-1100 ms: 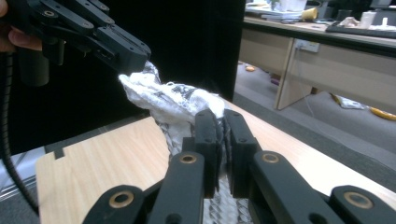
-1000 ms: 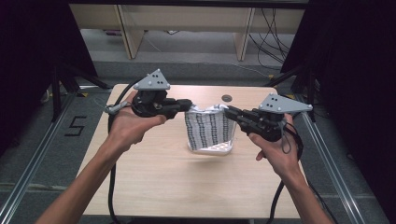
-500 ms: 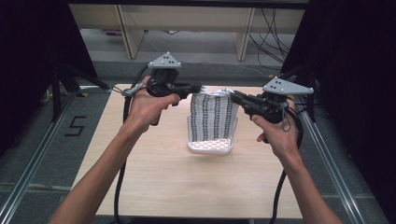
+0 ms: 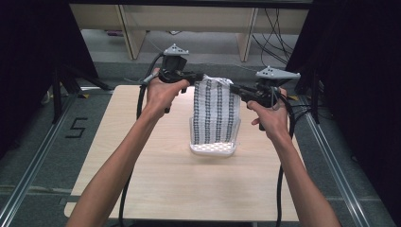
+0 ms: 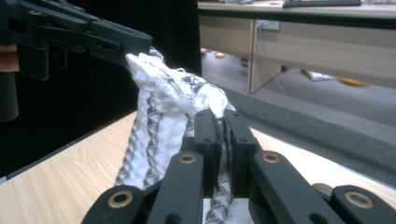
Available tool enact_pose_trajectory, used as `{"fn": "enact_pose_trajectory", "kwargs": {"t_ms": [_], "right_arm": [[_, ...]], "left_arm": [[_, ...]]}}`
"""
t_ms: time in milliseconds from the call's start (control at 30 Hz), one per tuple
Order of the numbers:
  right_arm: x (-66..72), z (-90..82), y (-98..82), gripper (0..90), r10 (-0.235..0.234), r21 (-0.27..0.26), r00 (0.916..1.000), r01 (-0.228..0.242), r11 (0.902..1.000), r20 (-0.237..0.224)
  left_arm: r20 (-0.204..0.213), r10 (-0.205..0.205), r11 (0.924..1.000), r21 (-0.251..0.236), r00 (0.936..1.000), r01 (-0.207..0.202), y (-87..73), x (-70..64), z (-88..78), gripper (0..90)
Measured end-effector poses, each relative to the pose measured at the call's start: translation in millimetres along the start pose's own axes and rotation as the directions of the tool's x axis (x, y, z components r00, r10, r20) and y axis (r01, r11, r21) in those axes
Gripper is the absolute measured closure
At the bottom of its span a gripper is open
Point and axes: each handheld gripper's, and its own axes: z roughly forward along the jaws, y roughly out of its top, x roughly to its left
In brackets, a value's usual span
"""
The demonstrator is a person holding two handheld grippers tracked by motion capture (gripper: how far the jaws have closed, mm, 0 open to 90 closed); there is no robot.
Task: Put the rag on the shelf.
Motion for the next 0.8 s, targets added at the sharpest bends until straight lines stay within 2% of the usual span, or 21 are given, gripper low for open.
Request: {"fn": "enact_pose_trajectory", "kwargs": {"t_ms": [67, 133, 233, 267, 333, 367, 467, 500, 667, 767, 800], "right_arm": [[-0.2, 1.7, -0.9, 85.5, 0.01, 0.006, 0.9999, -0.01, 0.9999, 0.006], [-5.0, 8.3, -3.0, 85.4, -0.001, 0.01, 0.9999, 0.001, 0.9999, 0.014], [-7.7, 13.3, -4.8, 85.3, 0.036, 0.029, 0.999, -0.037, 0.9989, 0.028], [-10.5, 15.2, -5.4, 85.2, 0.025, 0.029, 0.9992, -0.026, 0.9992, 0.03], [-14.6, 19.4, -6.8, 85.0, 0.035, 0.035, 0.9988, -0.036, 0.9988, 0.033], [-16.7, 21.5, -7.8, 85.0, 0.029, 0.04, 0.9988, -0.031, 0.9987, 0.039], [-20.1, 26.5, -10.0, 84.8, 0.056, 0.055, 0.9974, -0.059, 0.9967, 0.045], [-20.8, 28.8, -11.5, 84.7, 0.057, 0.058, 0.9968, -0.06, 0.9965, 0.057], [-24.3, 36.7, -14.3, 84.4, 0.051, 0.08, 0.997, -0.055, 0.9953, 0.058], [-26.2, 41.2, -18.2, 83.9, 0.066, 0.101, 0.9955, -0.073, 0.9923, 0.068], [-25.6, 41.6, -19.2, 83.8, 0.086, 0.107, 0.9936, -0.093, 0.9898, 0.073]], "left_arm": [[-0.005, -0.018, 0.9998, 0.003, 0.9998, 0.018, -2.2, 5.2, 7.4, 87.0], [-0.004, -0.04, 0.9992, -0.002, 0.9992, 0.04, -4.2, 9.5, 13.1, 86.9], [0.0, -0.068, 0.9977, -0.004, 0.9977, 0.068, -7.0, 14.8, 21.5, 86.5], [0.004, -0.077, 0.9971, -0.001, 0.9971, 0.077, -8.5, 17.0, 24.7, 86.5], [0.014, -0.103, 0.9947, -0.006, 0.9946, 0.103, -12.1, 21.6, 30.2, 86.3], [0.012, -0.113, 0.9936, -0.004, 0.9935, 0.113, -13.8, 24.2, 32.8, 86.2], [0.0, -0.139, 0.9903, 0.004, 0.9903, 0.139, -18.6, 29.7, 38.9, 86.2], [-0.003, -0.143, 0.9897, 0.009, 0.9898, 0.143, -20.3, 30.8, 40.9, 86.1], [-0.002, -0.151, 0.988, 0.034, 0.9886, 0.151, -28.3, 35.3, 48.6, 85.8], [-0.006, -0.148, 0.9874, 0.055, 0.9889, 0.148, -32.6, 37.5, 52.2, 85.7], [-0.008, -0.151, 0.9867, 0.06, 0.9886, 0.151, -33.6, 37.6, 52.9, 85.7]]}}
